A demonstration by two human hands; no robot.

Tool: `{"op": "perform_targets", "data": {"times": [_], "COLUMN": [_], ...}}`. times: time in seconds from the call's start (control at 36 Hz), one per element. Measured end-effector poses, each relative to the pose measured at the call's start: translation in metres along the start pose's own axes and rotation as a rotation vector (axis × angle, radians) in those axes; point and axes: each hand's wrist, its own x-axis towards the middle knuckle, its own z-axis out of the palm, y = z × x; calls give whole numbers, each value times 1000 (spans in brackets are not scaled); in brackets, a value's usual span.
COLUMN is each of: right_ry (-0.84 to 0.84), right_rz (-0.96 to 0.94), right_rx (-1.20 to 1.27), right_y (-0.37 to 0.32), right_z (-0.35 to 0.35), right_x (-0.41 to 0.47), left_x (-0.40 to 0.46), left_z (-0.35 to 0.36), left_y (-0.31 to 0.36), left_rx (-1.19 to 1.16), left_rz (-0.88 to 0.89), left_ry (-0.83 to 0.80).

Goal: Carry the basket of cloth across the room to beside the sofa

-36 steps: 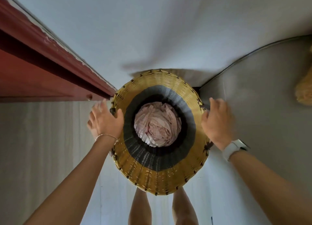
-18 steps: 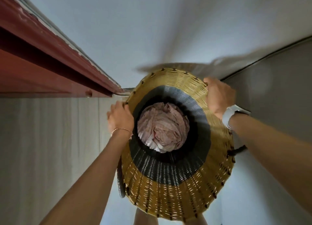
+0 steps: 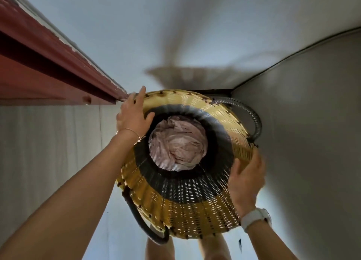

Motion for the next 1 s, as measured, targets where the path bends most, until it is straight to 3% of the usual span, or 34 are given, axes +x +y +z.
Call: {"op": "perform_targets", "data": {"times": [0.08,0.17,0.25,0.44,0.56,0.72,0.89,0.97,1.0], "right_ry": [-100,-95,-24,-6,65,-21,-308,-308,-321], "right_rz": [371,437,338,-46,-322,-618,-529,-333,-255], "right_rx": [-28,-25,-2,37,24,-107,-77,245,454], "right_y": [13,13,5,-40,-80,-116,-131,-149,-153], "right_z": [5,13,12,16,23,34,24,-17,-32], "right_x": [4,10,22,58,80,114,114,92,85], "left_x": [4,1,-7,-40,-56,-68,-60,-61,-63], "left_z": [4,10,10,-3,-5,3,-1,-1,0], "left_y": [11,12,4,-33,-47,-63,-60,-60,-60], "left_rx": [96,65,-31,-80,-159,-197,-150,-124,-136], "left_rz": [-47,-76,-139,-332,-497,-572,-572,-547,-543], "left_ry": [-49,39,173,312,298,277,182,114,97]}}
